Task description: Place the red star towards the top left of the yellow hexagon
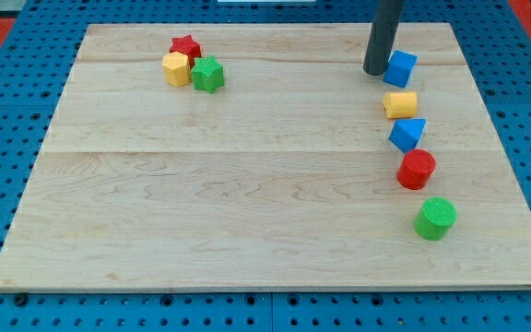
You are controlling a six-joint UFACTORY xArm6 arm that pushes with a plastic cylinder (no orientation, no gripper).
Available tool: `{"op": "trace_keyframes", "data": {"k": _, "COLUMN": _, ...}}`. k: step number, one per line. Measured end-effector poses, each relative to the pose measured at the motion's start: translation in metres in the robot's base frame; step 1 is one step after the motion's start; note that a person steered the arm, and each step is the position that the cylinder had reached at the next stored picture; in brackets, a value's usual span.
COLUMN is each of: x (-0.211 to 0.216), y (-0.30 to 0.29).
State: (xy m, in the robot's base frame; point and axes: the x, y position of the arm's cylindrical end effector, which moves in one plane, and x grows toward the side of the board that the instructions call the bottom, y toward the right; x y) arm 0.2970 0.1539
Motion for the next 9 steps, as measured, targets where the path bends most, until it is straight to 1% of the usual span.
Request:
{"op": "trace_keyframes", "data": {"k": 1, "x": 0.000, "y": -0.011}}
{"op": "trace_keyframes", "data": {"k": 3, "x": 0.073, "y": -0.203}}
{"op": "trace_keyframes", "data": {"k": 4, "x": 0.080, "y": -0.284}}
{"op": "trace_keyframes", "data": {"k": 5, "x": 0.055, "y": -0.273}}
{"op": "trace_keyframes", "data": {"k": 6, "x": 0.044, "y": -0.255}}
{"op": "trace_keyframes", "data": {"k": 7, "x": 0.012, "y": -0.228}}
{"op": "trace_keyframes", "data": {"k": 8, "x": -0.009, "y": -0.227}}
{"op": "trace_keyframes", "data": {"k": 9, "x": -0.007, "y": -0.229}}
